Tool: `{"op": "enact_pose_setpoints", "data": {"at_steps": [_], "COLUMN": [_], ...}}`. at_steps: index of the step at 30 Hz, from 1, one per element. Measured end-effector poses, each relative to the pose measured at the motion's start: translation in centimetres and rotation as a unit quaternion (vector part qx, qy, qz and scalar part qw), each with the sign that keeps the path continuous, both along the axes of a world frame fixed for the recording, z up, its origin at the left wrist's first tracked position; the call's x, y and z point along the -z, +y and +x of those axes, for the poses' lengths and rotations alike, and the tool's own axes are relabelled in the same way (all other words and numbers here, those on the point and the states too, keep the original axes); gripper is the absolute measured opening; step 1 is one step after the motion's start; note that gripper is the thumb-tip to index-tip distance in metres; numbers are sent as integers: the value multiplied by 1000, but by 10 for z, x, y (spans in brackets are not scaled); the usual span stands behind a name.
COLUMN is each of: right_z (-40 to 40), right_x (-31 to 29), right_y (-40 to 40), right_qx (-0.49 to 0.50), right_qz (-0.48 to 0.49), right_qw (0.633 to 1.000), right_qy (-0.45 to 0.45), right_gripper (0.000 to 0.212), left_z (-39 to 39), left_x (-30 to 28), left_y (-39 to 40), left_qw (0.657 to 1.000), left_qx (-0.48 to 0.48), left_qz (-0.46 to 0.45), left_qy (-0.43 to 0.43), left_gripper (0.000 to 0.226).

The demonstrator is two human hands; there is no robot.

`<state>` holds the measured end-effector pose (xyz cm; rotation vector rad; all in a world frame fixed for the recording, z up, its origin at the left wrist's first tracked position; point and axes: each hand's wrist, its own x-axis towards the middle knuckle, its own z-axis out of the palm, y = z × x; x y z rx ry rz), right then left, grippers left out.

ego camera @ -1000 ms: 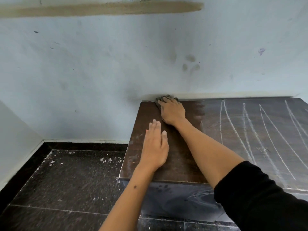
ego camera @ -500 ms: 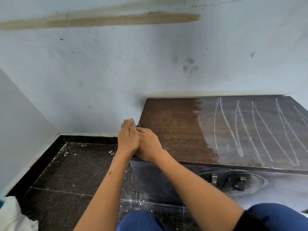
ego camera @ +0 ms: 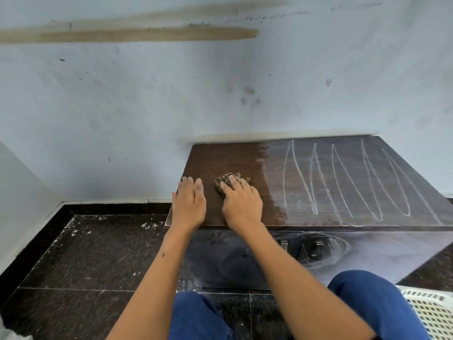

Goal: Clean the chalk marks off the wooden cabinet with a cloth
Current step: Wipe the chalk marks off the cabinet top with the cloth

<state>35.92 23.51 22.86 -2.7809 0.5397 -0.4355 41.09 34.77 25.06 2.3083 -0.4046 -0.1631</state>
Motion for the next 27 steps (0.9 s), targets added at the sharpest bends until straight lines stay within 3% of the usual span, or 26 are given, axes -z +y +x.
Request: {"op": "enact_pose_setpoints", "data": {"at_steps": [4, 8, 12, 18, 27], "right_z": [-3, -16, -37, -79, -62], "right_x": [5, 14, 19, 23, 19], "right_y": [33, 30, -1, -44, -61], "right_qx": [-67, -92, -20, 79, 90], "right_qz": [-6, -22, -35, -65, -31], "right_qw": [996, 989, 992, 987, 993], "right_qy": [-50, -113, -121, -124, -69], "right_gripper": [45, 28, 32, 36, 35], "left_z": [1, 1, 0, -3, 7], "left_x": [-5, -5, 5, 15, 27], "left_y": [-19, -37, -53, -79, -115], "left_qw": [999, 999, 998, 980, 954], "left_qx": [29, 45, 55, 108, 117], "left_qz": [-1, -2, 29, 149, 228], "left_qy": [-17, -23, -32, -80, -153], "left_gripper": [55, 55, 54, 54, 55]}}
